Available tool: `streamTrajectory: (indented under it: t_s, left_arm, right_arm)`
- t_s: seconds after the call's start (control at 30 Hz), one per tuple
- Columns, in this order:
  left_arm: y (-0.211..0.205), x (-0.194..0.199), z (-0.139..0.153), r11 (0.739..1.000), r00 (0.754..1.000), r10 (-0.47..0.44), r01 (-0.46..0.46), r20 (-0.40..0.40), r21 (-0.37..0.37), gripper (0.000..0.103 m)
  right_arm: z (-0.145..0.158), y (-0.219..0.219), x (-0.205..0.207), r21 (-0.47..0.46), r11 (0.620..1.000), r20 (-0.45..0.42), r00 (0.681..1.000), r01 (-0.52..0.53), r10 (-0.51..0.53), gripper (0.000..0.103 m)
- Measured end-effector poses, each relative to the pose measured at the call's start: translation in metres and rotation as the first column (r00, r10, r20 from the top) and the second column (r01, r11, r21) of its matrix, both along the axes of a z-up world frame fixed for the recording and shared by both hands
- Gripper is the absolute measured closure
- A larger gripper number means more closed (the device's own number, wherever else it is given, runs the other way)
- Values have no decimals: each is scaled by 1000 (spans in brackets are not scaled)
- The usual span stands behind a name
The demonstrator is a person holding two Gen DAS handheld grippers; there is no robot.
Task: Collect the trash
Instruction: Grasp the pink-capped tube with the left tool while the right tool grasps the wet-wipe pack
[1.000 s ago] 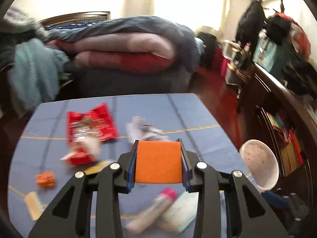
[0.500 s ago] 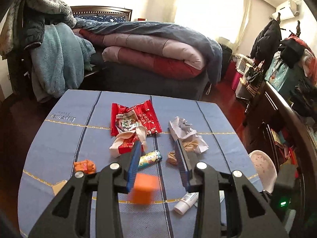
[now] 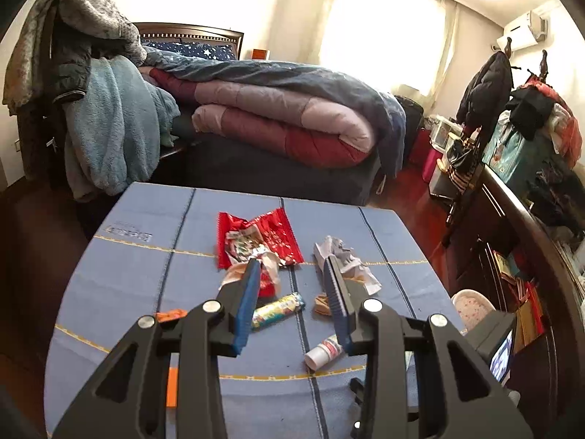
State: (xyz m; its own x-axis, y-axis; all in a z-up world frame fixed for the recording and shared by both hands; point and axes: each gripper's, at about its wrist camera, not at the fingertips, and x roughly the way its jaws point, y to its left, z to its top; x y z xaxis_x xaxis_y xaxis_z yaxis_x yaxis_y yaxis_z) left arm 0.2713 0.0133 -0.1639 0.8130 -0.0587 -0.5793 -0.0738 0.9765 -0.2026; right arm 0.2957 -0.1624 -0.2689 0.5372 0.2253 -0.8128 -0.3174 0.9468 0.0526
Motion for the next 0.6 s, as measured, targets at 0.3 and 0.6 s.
streamTrajectory:
  t_s: [0.3, 0.6]
  left_arm:
    - [-9, 7, -20, 995, 993, -94, 95, -78, 21, 61]
    - [-58, 28, -85, 955, 943, -250, 278, -218, 104, 59]
  right_arm:
    - [6, -7, 2, 44, 998, 25, 998, 53, -54, 43]
    - [22, -37, -10, 126, 988, 33, 995, 92, -97, 46]
